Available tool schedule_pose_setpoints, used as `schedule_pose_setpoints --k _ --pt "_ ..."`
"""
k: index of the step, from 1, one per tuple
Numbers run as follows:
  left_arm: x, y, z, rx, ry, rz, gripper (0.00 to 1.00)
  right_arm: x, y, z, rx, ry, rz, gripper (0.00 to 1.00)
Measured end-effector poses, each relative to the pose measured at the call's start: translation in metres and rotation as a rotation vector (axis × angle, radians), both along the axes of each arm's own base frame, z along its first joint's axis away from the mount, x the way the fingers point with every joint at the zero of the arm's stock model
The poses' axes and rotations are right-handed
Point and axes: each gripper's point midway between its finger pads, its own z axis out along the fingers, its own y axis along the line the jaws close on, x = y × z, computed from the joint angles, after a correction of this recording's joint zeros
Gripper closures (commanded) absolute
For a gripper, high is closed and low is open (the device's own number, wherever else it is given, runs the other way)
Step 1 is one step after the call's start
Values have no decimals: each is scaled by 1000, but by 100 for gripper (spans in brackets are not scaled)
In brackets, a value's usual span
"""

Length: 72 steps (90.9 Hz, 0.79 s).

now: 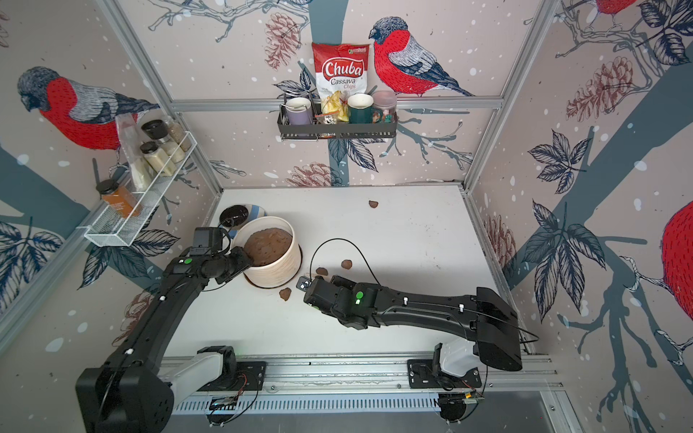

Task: Scrub the dried mud off the ceramic pot
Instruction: Brush off the soil from the pot, then place the brush at the center of the board.

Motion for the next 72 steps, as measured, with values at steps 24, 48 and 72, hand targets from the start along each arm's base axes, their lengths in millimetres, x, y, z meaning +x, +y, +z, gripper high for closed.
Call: schedule_pose_setpoints --k 24,48,72 --pt "12 -11 0 -71 -29 25 61 26 -23 36 250 93 -125 100" --pt "11 -43 -5 -122 36 -24 36 71 -74 49 531 259 -410 100" --pt "13 -43 25 -115 -12 -37 20 120 -184 8 779 353 -946 100"
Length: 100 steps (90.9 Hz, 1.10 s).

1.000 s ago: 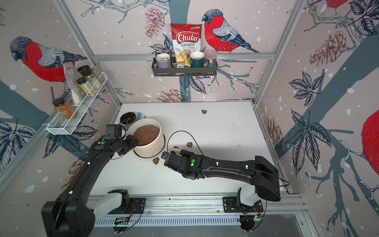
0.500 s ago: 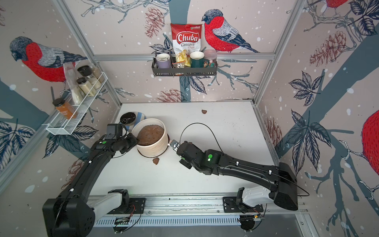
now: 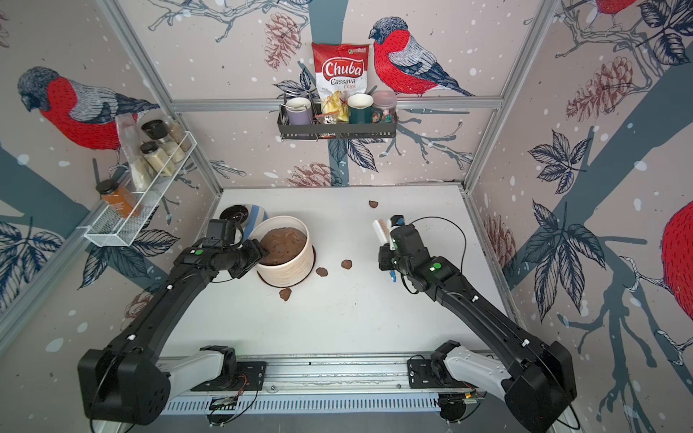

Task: Scrub the dried mud off the ceramic pot
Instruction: Place the brush at the center of the board.

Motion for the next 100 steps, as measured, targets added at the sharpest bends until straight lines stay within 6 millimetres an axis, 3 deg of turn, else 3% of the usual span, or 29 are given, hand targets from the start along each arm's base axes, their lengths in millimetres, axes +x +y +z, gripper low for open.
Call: schedule_pose_setpoints --k 8,17,28,45,63,73,80,85,86,87,89,100 --pt "-1 6 18 44 -57 -6 6 3 -36 -32 51 96 -170 100" --pt "-9 23 36 147 -114 5 5 0 -66 -68 107 195 -322 97" --pt "-26 49 52 294 -161 49 5 -8 -77 -102 160 285 -365 94" --pt "-56 85 59 467 -215 142 4 -12 -73 -124 168 322 -347 86" --pt "-82 109 43 588 -257 200 4 -12 -73 -139 144 331 -343 74" --pt "-88 112 31 629 -303 191 4 -12 -77 -147 121 340 -355 58" --pt "-87 109 18 631 -322 162 4 -12 -78 -147 110 332 -354 42" --pt "-86 107 12 639 -327 139 4 -11 -77 -142 103 310 -353 30" --pt "-85 107 11 639 -328 136 4 -10 -77 -140 101 302 -352 25" --pt "-85 107 11 641 -330 134 4 -10 -77 -138 99 293 -350 13" --pt "-84 107 10 647 -333 124 4 -9 -76 -134 93 277 -348 3" --pt "-76 104 13 662 -373 101 4 -3 -69 -97 45 132 -325 0"
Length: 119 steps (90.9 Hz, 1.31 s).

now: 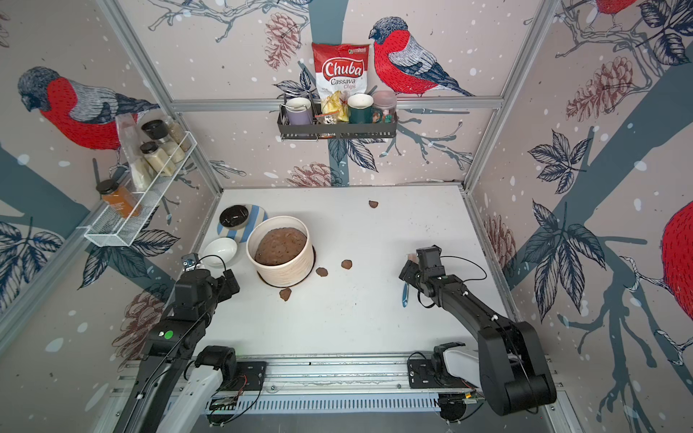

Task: Scrub the dried mud off the ceramic pot
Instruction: Place the brush at the center of the board, then reset both arms

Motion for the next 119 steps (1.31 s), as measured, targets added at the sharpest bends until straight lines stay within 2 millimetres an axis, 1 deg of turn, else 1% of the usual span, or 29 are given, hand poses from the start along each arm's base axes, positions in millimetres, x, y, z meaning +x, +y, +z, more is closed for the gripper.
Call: schedule_pose_setpoints --k 8,15,27,32,36,45,57,62,68,73,80,85,89,94,99,109,119 --pt "5 0 -4 -8 -25 7 4 3 6 34 -43 -120 3 0" --pt "4 6 -10 -41 -60 68 4 5 4 62 -85 -228 -14 1" --pt "2 18 -16 -44 -130 159 4 9 -18 97 -134 -383 -137 1" --pt "4 21 -21 -31 -145 172 4 11 -28 105 -153 -439 -194 0" --pt "6 23 -24 -9 -156 173 5 13 -37 108 -176 -473 -235 1" --pt "14 23 -35 39 -177 149 4 15 -64 102 -235 -498 -338 1" --pt "25 18 -63 126 -149 72 5 15 -106 95 -292 -485 -490 1" --pt "31 16 -68 158 -153 43 5 13 -119 91 -309 -486 -528 1" --pt "40 12 -74 187 -149 5 4 12 -129 80 -363 -467 -516 1" --pt "49 7 -79 210 -132 -35 4 16 -131 71 -415 -438 -473 1" --pt "60 1 -88 239 -103 -88 3 25 -127 61 -452 -409 -394 1" --pt "68 -4 -91 255 -99 -125 2 31 -128 55 -474 -405 -366 1" --pt "74 -8 -92 267 -101 -152 2 34 -127 46 -486 -402 -330 1" --pt "79 -7 -94 291 -102 -159 2 38 -123 34 -501 -393 -282 1" --pt "83 -9 -95 303 -105 -175 2 42 -118 26 -512 -387 -231 1" --pt "95 -11 -95 293 -135 -207 2 57 -110 30 -520 -440 -172 1" --pt "108 -10 -98 247 -155 -225 2 68 -108 28 -525 -468 -154 1"
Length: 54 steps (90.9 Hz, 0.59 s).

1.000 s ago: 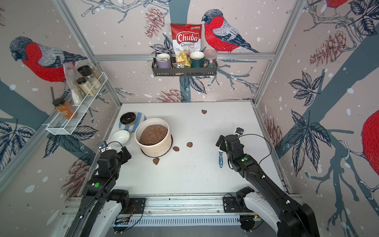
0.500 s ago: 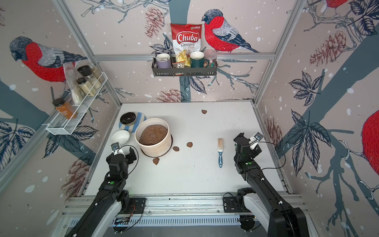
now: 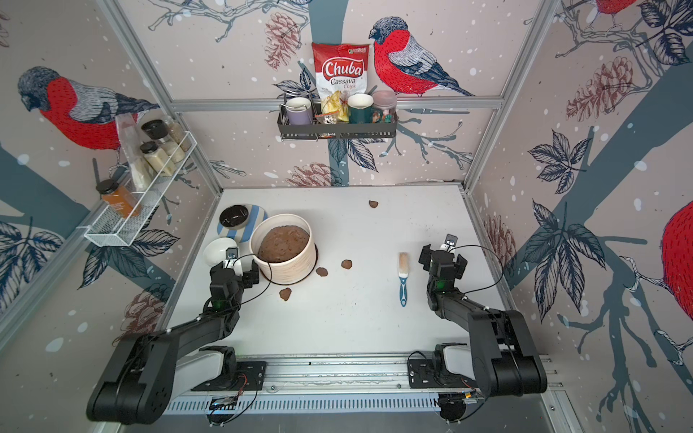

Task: Scrub the dried mud off the ceramic pot
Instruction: Reset both arms

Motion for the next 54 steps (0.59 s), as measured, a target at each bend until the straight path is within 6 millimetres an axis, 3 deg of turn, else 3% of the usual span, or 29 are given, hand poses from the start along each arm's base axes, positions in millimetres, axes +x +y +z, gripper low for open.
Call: schedule_pose_setpoints --k 11,18,29,43,54 --pt "19 -3 2 -64 -48 -34 2 8 2 -13 -1 0 17 1" --pt "25 -7 -6 -99 -51 -57 1 11 2 -20 -5 12 19 1" --pt "35 -3 -8 -131 -76 -54 1 23 3 -5 6 -35 27 1" --pt "60 4 20 -164 -130 -44 2 27 -1 -3 17 -36 32 1" --pt "62 4 12 -180 -88 -34 2 28 2 -5 23 -29 45 1"
